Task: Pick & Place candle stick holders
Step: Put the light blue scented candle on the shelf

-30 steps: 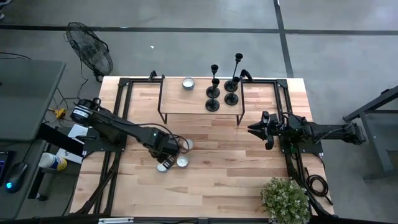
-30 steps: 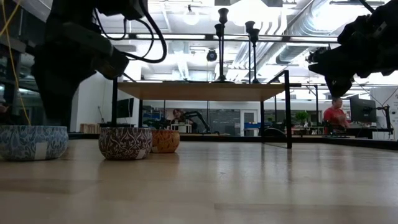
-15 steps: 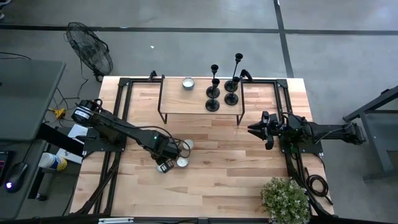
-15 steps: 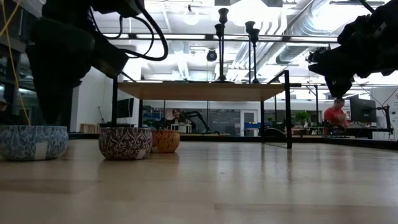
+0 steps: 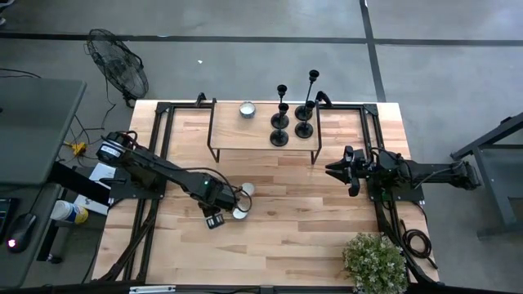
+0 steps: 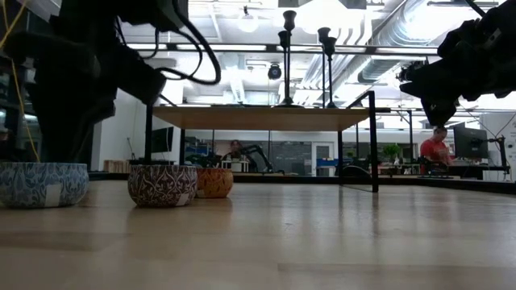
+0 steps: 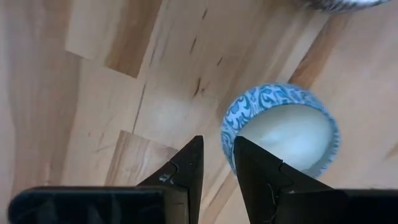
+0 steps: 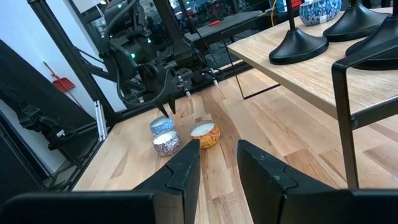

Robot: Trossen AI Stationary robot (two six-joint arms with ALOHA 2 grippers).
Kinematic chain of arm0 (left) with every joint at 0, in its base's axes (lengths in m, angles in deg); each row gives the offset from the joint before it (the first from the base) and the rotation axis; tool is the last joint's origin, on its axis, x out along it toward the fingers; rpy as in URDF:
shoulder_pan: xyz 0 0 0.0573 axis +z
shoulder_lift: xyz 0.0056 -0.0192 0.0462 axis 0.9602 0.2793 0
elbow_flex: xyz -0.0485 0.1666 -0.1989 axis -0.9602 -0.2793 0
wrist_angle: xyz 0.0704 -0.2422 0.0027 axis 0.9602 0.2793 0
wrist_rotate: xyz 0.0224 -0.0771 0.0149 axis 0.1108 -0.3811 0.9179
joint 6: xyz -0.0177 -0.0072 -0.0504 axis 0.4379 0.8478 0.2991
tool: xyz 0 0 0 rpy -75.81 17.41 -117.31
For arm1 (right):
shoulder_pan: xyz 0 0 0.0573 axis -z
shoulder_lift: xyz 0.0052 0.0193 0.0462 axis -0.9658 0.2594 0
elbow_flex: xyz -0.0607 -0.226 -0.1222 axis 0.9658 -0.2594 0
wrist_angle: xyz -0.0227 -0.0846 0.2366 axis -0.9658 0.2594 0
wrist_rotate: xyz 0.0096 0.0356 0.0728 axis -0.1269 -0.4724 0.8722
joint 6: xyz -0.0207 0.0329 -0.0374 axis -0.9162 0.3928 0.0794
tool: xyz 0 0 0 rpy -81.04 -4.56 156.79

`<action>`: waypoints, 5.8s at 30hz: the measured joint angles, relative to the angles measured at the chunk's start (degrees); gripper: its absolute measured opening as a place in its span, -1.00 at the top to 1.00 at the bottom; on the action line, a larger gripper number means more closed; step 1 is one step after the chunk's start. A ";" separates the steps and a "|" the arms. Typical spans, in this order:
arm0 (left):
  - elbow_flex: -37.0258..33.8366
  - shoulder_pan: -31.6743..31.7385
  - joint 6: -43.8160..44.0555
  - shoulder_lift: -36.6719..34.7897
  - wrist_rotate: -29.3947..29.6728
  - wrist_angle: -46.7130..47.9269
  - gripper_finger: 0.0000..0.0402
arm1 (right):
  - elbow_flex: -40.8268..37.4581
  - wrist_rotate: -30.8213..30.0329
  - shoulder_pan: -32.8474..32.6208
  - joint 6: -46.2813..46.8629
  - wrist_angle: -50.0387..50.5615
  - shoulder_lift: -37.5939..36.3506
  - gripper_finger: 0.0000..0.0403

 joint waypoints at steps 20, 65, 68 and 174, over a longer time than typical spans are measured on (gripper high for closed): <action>-0.02 0.00 -1.88 0.88 -0.19 0.21 0.58 | 0.00 0.01 -0.01 0.00 0.01 0.00 0.51; 5.31 0.00 9.34 0.80 -3.68 6.58 1.00 | 0.02 0.01 -0.01 0.00 0.01 0.00 0.51; 7.54 0.00 10.67 0.80 -4.26 9.12 1.00 | 0.00 0.00 0.00 -0.01 0.01 0.00 0.51; 46.27 57.46 -56.96 9.89 11.66 21.65 1.00 | 0.00 0.01 -0.01 0.00 0.03 -0.02 0.51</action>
